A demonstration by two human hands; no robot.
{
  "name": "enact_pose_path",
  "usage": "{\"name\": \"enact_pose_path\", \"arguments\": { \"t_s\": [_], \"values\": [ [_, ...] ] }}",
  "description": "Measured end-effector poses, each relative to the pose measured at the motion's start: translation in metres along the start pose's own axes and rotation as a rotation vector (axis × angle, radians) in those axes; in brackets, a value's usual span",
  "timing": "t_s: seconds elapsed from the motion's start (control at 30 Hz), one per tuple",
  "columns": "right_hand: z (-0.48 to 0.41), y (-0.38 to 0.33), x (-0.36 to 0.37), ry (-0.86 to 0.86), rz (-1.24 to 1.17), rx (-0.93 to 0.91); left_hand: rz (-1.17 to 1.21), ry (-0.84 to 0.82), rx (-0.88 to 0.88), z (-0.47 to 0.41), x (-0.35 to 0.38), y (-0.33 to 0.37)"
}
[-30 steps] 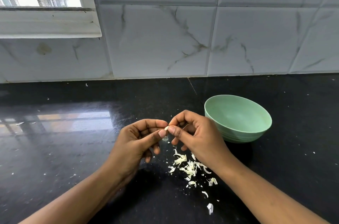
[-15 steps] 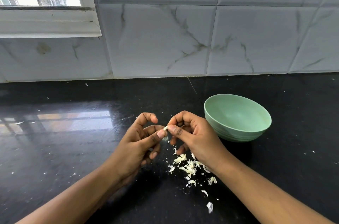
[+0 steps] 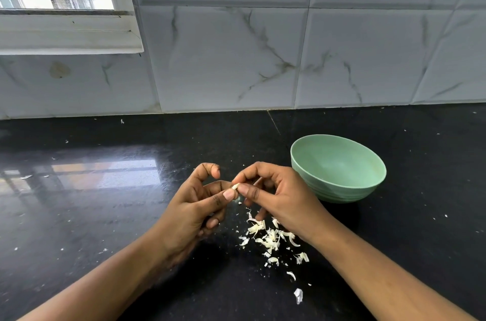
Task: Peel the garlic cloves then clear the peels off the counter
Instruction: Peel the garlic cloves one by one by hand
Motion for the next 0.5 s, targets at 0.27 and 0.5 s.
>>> {"name": "enact_pose_path", "arguments": {
  "t_s": [0.27,0.5],
  "values": [
    [0.001,0.0,-0.001,0.026,-0.116,0.023,-0.174,-0.044,0.131,-0.001,0.004,0.009],
    [0.001,0.007,-0.003,0.054,-0.093,0.092,-0.591,0.015,0.202,0.003,0.006,0.012]
  ]
}}
Point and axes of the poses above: each hand's wrist, its own z-axis away from the middle knuckle, its own x-axis out of the palm, y = z × x, the point moved 6 cm from there along -z, towards the middle knuckle, and after that the axes turned 12 degrees about -y, right-handed, at the moved point
